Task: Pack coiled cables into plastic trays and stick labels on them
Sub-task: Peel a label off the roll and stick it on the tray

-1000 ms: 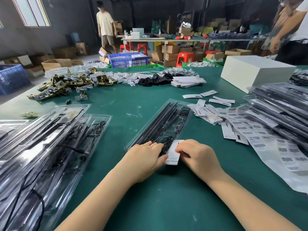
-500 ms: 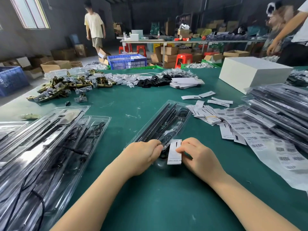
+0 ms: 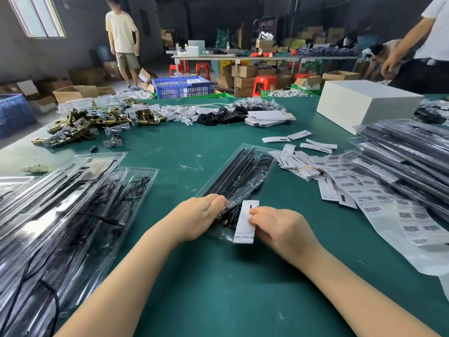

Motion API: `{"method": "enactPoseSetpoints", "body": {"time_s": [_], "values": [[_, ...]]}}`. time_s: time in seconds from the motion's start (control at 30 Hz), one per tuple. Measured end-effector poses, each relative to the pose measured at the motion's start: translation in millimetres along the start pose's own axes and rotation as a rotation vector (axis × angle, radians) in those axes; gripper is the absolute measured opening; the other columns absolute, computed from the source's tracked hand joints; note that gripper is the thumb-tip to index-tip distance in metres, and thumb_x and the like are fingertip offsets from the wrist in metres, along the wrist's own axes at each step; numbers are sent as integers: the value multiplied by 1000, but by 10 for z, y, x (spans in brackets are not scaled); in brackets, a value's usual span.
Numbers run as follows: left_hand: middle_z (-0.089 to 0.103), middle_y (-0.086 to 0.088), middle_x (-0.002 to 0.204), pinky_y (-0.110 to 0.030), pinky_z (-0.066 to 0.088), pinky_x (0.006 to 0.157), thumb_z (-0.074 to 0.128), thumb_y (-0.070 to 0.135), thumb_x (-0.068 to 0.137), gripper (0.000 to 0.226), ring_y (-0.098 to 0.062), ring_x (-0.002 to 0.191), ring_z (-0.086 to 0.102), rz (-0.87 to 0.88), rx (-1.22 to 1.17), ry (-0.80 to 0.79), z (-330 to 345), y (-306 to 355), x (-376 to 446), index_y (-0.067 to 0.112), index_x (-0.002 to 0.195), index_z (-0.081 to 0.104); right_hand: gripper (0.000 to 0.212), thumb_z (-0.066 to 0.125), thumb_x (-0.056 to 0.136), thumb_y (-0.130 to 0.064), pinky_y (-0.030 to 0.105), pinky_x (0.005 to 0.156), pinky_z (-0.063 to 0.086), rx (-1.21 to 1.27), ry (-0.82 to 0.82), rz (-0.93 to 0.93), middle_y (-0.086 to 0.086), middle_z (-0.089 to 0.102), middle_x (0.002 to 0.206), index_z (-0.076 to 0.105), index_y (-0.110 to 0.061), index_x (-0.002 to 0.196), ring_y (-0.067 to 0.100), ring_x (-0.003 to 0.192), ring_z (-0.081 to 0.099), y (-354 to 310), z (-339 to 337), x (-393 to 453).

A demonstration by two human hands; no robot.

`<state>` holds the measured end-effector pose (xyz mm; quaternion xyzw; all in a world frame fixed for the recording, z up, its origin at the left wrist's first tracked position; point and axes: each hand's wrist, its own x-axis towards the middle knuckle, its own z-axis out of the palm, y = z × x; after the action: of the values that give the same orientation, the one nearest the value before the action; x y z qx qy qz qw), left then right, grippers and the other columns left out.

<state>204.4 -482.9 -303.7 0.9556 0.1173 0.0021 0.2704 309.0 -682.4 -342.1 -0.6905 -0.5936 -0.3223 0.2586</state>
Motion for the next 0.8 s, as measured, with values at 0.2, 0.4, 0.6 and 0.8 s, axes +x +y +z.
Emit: {"method": "enactPoseSetpoints", "body": {"time_s": [0.2, 0.4, 0.6, 0.8], "values": [[64, 7, 113, -36, 44, 93, 21, 40, 103, 36, -19, 104, 56, -12, 17, 2, 10, 3, 2, 37, 116, 55, 19, 80, 64, 5, 29, 43, 49, -60, -98, 127, 7, 69, 69, 72, -10, 71, 26, 59, 66, 58, 192, 152], [65, 6, 111, -36, 44, 92, 22, 42, 101, 36, -20, 104, 56, -11, 39, 8, 8, 39, -20, 35, 113, 55, 12, 69, 82, -25, 30, 56, 53, 16, -207, 139, -6, 73, 77, 78, -19, 77, 24, 69, 66, 59, 175, 282], [67, 3, 108, -34, 45, 86, 21, 57, 96, 45, -22, 101, 59, 53, 191, 72, 138, 100, -128, 33, 121, 50, 33, 48, 98, -44, 33, 91, 48, 210, -456, 326, -9, 65, 119, 72, -27, 111, 18, 112, 58, 116, 174, 137], [54, 11, 133, -26, 39, 93, 46, 54, 89, 54, -11, 121, 49, 152, 289, 141, 250, 72, -201, 32, 138, 41, 30, 52, 99, -32, 32, 116, 13, 360, -512, 412, -6, 53, 141, 65, -30, 126, 11, 140, 35, 190, 165, 55]]}}
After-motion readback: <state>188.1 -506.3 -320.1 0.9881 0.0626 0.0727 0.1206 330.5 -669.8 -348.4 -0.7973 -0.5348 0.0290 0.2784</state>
